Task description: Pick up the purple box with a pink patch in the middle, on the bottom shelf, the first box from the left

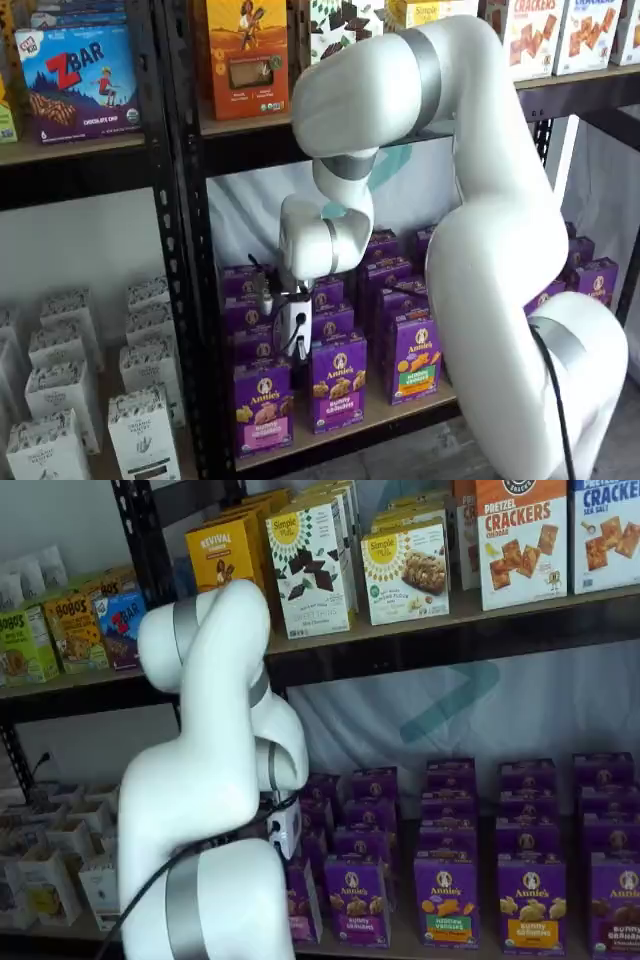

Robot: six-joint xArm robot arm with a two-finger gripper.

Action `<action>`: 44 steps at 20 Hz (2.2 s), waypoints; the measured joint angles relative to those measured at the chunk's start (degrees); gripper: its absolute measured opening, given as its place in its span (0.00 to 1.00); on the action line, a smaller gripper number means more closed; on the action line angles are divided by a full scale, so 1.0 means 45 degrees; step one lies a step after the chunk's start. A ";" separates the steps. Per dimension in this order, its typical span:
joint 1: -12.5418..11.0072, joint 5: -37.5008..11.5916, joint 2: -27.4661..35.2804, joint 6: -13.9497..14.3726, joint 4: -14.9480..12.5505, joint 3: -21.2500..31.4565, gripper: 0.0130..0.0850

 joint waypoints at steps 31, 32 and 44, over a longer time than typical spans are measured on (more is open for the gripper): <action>-0.0347 -0.0480 0.1329 -0.0012 -0.0352 -0.1535 1.00; -0.0325 -0.0452 0.1425 0.0075 -0.0419 -0.1668 1.00; -0.0082 -0.0115 0.2309 0.1105 -0.1275 -0.2715 1.00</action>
